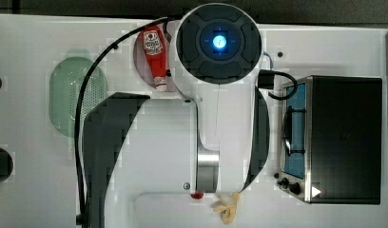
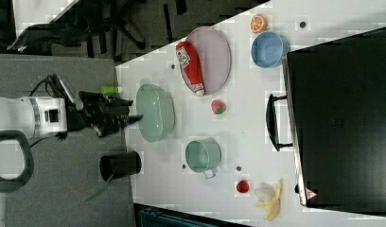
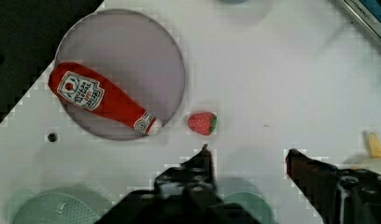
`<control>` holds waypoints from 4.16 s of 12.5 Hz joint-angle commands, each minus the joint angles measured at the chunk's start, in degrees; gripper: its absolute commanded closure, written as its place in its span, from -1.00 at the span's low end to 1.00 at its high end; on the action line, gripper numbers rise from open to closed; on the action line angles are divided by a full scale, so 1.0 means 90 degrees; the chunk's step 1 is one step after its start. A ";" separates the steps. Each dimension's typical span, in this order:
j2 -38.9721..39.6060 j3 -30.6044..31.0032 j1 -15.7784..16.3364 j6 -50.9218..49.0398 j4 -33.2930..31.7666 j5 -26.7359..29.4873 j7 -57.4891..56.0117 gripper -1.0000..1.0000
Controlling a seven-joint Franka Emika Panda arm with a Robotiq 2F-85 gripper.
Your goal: Flap open oven.
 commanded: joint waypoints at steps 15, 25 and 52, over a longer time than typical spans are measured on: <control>-0.1826 -0.0238 -0.0216 -0.1260 -0.1101 -0.0222 -0.0617 0.65; -0.1300 -0.1363 -0.0424 0.1263 -0.2505 -0.0881 -0.4760 0.65; 0.1175 -0.2298 -0.0256 0.4188 -0.2780 -0.2469 -0.5852 0.65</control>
